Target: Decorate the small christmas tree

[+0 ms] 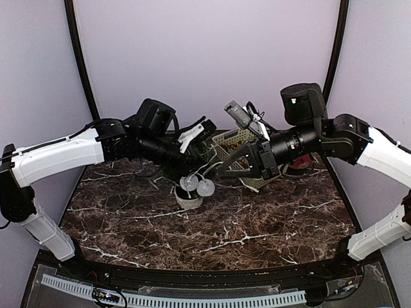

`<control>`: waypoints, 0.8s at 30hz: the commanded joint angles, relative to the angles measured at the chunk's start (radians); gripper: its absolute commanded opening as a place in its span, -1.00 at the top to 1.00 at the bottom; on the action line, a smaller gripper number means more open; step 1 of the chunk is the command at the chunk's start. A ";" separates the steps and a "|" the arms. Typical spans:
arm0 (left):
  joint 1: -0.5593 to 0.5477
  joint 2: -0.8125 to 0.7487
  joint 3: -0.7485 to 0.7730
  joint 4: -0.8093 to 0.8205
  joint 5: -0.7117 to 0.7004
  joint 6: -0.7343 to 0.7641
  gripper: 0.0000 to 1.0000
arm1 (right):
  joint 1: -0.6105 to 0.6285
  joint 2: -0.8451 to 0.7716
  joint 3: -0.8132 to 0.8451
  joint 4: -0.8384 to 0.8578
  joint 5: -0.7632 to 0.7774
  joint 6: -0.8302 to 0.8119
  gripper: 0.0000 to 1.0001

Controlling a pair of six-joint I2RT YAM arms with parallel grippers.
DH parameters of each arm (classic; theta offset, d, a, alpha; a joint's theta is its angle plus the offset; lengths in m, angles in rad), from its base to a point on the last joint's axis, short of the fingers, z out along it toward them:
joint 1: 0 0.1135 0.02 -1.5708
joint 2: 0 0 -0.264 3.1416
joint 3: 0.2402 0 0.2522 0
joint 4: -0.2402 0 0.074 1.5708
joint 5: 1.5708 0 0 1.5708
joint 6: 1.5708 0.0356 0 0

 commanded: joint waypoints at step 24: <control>-0.005 -0.562 -0.414 0.169 -0.272 -0.159 -0.42 | 0.092 0.147 0.174 0.067 0.177 0.013 1.00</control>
